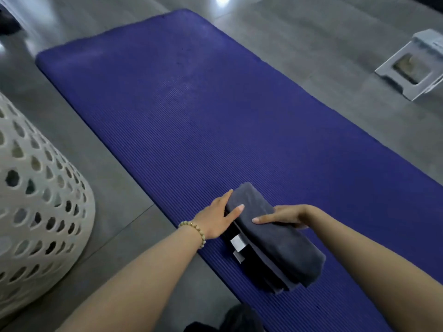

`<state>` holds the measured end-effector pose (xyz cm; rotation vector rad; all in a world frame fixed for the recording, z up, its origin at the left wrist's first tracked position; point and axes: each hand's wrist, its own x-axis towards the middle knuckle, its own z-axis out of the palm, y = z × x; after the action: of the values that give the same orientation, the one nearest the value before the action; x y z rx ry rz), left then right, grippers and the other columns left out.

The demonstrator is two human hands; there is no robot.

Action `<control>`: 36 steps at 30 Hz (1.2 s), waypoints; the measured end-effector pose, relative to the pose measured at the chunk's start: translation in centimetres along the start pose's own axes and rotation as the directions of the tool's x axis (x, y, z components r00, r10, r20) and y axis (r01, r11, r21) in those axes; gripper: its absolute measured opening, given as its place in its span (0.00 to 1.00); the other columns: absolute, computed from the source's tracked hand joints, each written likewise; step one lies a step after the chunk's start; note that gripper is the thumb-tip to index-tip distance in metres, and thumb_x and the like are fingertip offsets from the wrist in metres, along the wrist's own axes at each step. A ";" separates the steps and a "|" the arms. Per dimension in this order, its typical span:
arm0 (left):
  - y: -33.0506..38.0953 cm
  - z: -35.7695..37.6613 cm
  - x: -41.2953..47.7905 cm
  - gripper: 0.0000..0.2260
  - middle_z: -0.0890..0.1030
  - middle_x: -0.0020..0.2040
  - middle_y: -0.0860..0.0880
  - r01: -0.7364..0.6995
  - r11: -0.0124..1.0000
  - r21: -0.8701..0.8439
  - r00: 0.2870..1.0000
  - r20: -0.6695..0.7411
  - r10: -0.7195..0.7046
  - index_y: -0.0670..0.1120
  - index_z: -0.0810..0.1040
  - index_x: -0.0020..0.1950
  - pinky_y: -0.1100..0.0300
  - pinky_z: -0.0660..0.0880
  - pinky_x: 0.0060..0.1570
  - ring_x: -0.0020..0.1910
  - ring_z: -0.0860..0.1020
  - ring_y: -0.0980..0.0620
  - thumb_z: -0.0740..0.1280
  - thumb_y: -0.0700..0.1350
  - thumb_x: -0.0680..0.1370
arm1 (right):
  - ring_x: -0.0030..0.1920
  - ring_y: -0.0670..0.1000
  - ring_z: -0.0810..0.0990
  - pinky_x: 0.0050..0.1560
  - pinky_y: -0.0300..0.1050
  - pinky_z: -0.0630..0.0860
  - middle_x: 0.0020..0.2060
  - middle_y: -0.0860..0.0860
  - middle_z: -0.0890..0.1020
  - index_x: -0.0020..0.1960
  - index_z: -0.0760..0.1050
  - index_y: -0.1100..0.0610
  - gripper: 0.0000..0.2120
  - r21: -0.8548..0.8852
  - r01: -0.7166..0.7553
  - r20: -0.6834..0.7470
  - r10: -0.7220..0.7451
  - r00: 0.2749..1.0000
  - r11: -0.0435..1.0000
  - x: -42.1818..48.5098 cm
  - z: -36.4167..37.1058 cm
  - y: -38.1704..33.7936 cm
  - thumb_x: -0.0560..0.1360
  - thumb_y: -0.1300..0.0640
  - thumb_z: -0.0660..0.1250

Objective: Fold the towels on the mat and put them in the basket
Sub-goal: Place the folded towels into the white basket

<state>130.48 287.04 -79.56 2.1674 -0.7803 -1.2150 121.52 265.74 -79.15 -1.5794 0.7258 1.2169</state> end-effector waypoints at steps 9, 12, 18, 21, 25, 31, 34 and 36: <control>0.5 4.2 -2.0 0.49 0.45 0.79 0.49 0.215 0.687 -0.694 0.942 -0.038 -0.334 0.52 0.29 0.75 0.51 0.53 0.73 0.77 0.52 0.49 0.62 0.66 0.73 | 0.52 0.52 0.84 0.60 0.53 0.77 0.52 0.51 0.85 0.61 0.77 0.54 0.34 0.118 0.090 -0.144 -0.073 0.987 0.989 -0.2 1.9 -0.2 0.63 0.35 0.75; 1.4 5.2 -3.1 0.59 0.59 0.77 0.50 0.297 0.560 -0.774 0.936 0.119 -0.332 0.50 0.31 0.76 0.53 0.62 0.70 0.73 0.64 0.49 0.66 0.74 0.63 | 0.52 0.53 0.84 0.58 0.53 0.78 0.51 0.54 0.85 0.60 0.78 0.58 0.30 0.246 0.220 -0.216 -0.168 0.962 0.944 -1.3 2.4 -1.8 0.67 0.38 0.73; 3.8 -1.4 -4.9 0.51 0.72 0.66 0.55 0.039 0.568 -0.822 0.989 -0.048 -0.137 0.55 0.51 0.77 0.62 0.66 0.61 0.62 0.71 0.56 0.65 0.74 0.61 | 0.54 0.47 0.82 0.54 0.43 0.79 0.59 0.47 0.80 0.66 0.69 0.52 0.27 0.151 0.551 -0.413 -0.454 0.789 0.821 -6.1 4.1 -10.0 0.73 0.40 0.66; 5.0 -6.7 -7.2 0.45 0.73 0.66 0.59 -0.131 0.669 -0.732 0.988 -0.150 0.030 0.55 0.60 0.75 0.66 0.66 0.62 0.62 0.73 0.61 0.67 0.73 0.64 | 0.63 0.45 0.74 0.64 0.45 0.71 0.67 0.44 0.71 0.74 0.57 0.46 0.32 0.080 0.604 -0.422 -0.522 0.741 0.793 -9.7 4.4 -14.0 0.75 0.34 0.57; 7.2 -13.8 -10.5 0.22 0.80 0.58 0.58 -0.303 0.748 -0.591 0.945 -0.285 0.158 0.53 0.72 0.65 0.69 0.74 0.56 0.55 0.79 0.63 0.70 0.56 0.74 | 0.60 0.44 0.79 0.58 0.40 0.75 0.66 0.45 0.75 0.73 0.61 0.47 0.35 0.080 0.688 -0.405 -0.607 0.684 0.721 -15.4 4.4 -18.1 0.71 0.32 0.59; 10.7 -22.9 -15.4 0.11 0.82 0.49 0.57 -0.410 0.813 -0.415 0.865 -0.461 0.200 0.52 0.76 0.56 0.74 0.76 0.41 0.42 0.80 0.65 0.66 0.55 0.77 | 0.59 0.49 0.81 0.50 0.42 0.80 0.61 0.49 0.80 0.72 0.63 0.48 0.43 0.105 0.827 -0.431 -0.724 0.538 0.552 -20.7 5.5 -23.6 0.62 0.37 0.75; 11.0 -26.6 -18.8 0.14 0.81 0.50 0.59 -0.412 0.860 -0.300 0.846 -0.476 0.240 0.53 0.76 0.57 0.73 0.76 0.44 0.43 0.80 0.68 0.62 0.60 0.77 | 0.56 0.51 0.82 0.49 0.43 0.81 0.58 0.52 0.82 0.67 0.69 0.52 0.31 0.093 0.899 -0.489 -0.766 0.416 0.429 -22.6 7.3 -27.2 0.67 0.47 0.74; 10.5 -28.7 -21.9 0.22 0.81 0.55 0.57 -0.374 0.903 -0.211 0.836 -0.499 0.229 0.54 0.75 0.62 0.64 0.77 0.54 0.51 0.80 0.62 0.59 0.66 0.76 | 0.55 0.52 0.83 0.48 0.44 0.81 0.56 0.53 0.83 0.64 0.71 0.54 0.28 0.080 0.928 -0.491 -0.796 0.354 0.363 -23.8 9.1 -29.9 0.66 0.50 0.72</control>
<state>143.85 299.89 -46.90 1.8752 -0.6486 -0.5672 136.86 282.16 -46.92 -1.5284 0.1577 -0.0754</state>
